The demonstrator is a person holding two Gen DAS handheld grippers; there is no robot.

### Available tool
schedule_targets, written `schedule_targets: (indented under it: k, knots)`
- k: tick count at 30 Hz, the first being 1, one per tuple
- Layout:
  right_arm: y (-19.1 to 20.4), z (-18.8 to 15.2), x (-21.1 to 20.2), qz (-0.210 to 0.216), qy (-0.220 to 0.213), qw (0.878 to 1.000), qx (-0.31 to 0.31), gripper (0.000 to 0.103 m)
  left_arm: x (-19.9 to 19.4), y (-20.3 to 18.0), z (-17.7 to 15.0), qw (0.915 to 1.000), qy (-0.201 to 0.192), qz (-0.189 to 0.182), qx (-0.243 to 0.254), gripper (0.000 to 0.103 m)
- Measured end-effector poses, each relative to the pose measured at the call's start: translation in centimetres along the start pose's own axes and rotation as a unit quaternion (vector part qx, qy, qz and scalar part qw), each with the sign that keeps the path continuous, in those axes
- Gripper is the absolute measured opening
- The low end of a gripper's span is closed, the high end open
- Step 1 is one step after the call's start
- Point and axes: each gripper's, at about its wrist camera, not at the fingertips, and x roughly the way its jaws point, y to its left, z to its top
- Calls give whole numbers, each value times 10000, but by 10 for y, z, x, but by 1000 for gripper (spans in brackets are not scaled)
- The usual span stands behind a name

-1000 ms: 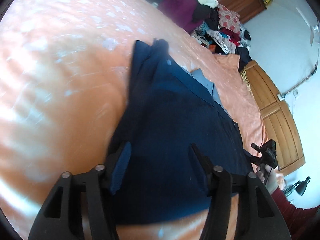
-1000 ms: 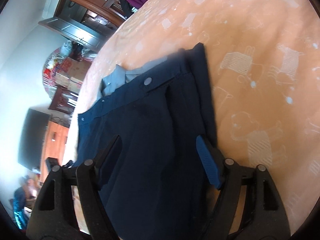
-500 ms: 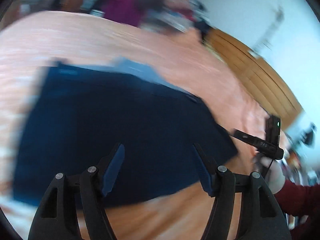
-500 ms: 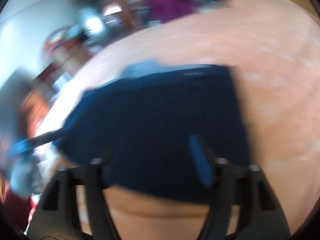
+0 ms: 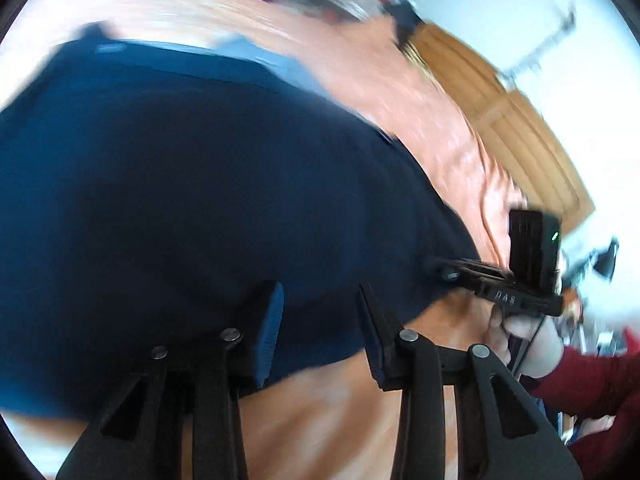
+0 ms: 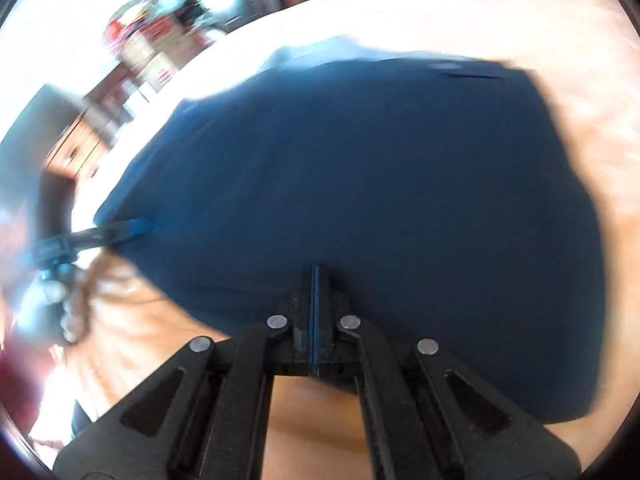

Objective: Fold small clothes

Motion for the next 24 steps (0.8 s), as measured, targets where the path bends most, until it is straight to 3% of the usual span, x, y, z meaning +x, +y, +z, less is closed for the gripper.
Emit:
schedule_targets:
  k: [1,2,4,5,6,8,9,10,12,15,17,18,19,22,24]
  knots:
    - [-15,0,-9,-74,-40,9999,137,0,-12,13,0,9997,-124,-19,-211,29]
    - [-30,1,-17,-195,-68,9995,242,0,-29,30,-1,9987,-269,80,-421,25]
    - [-63,1,-38,-539,-96,9975,451,0,-56,57,-6,9957,-486,354,-709,25]
    - [-73,2,-46,-582,-123,9968,540,0,-74,73,-10,9919,-684,451,-976,30]
    - [-82,2,-56,-744,-172,9954,581,0,-89,85,-14,9870,-815,738,-1168,32]
    - [-85,2,-79,-1323,-355,9892,518,20,-121,107,-24,9763,-1127,1030,-1535,32]
    - [-86,2,-93,-1472,-570,9858,569,39,-133,110,-28,9709,-1244,1225,-1640,40]
    - [-87,1,-100,-1624,-692,9823,623,61,-142,111,-30,9633,-1281,1646,-1689,65]
    - [-90,-3,-102,-2395,-794,9653,674,80,-151,105,-32,9510,-1332,2247,-1653,68]
    - [-107,-13,-90,-2765,-649,9540,959,82,-145,93,-32,9350,-1120,3041,-1442,78]
    - [-119,-23,-72,-2989,-371,9473,1090,95,-134,92,-31,9299,-996,3317,-1239,94]
    - [-122,-24,-69,-3017,-421,9461,1097,103,-123,90,-32,9281,-902,3426,-1145,97]
    - [-123,-23,-67,-2994,-462,9464,1119,103,-111,86,-31,9244,-769,3615,-939,103]
    - [-125,-22,-65,-2955,-579,9468,1132,103,-97,77,-31,9114,-631,4022,-610,103]
    - [-123,-23,-62,-2973,-638,9464,1088,103,-101,83,-37,9158,-752,3890,-663,103]
